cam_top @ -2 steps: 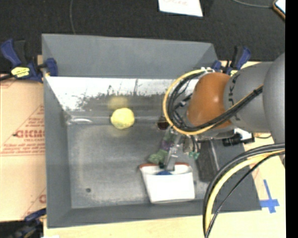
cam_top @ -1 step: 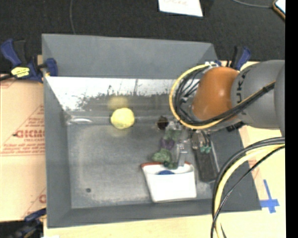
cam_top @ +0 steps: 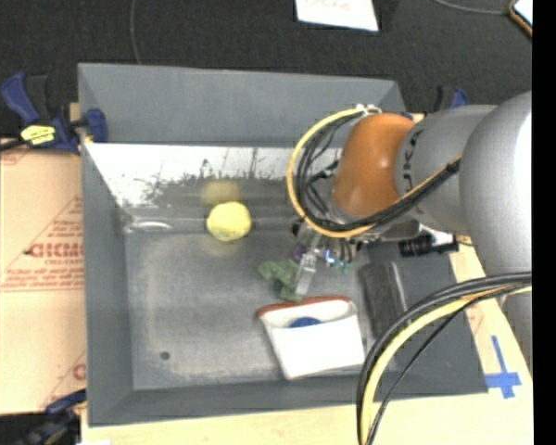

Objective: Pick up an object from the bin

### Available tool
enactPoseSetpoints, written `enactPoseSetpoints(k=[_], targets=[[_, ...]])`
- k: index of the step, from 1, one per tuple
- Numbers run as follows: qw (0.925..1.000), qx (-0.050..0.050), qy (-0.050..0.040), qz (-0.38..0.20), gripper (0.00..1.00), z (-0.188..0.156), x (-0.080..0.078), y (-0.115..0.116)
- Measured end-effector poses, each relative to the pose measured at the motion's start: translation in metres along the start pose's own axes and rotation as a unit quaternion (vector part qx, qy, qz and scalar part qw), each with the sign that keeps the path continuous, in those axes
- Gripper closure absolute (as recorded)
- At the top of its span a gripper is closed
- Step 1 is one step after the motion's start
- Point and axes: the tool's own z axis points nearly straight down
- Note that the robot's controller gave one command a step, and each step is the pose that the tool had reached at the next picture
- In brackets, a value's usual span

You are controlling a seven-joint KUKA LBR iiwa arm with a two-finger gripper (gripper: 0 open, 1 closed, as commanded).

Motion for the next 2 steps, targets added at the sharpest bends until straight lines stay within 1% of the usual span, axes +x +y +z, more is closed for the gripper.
enactPoseSetpoints(k=[1,2], targets=[[0.9998,-0.002,-0.0051,0.018,0.0,-0.003,0.021,-0.024],[0.9966,-0.002,-0.007,-0.082,0.0,-0.027,0.042,-0.049]])
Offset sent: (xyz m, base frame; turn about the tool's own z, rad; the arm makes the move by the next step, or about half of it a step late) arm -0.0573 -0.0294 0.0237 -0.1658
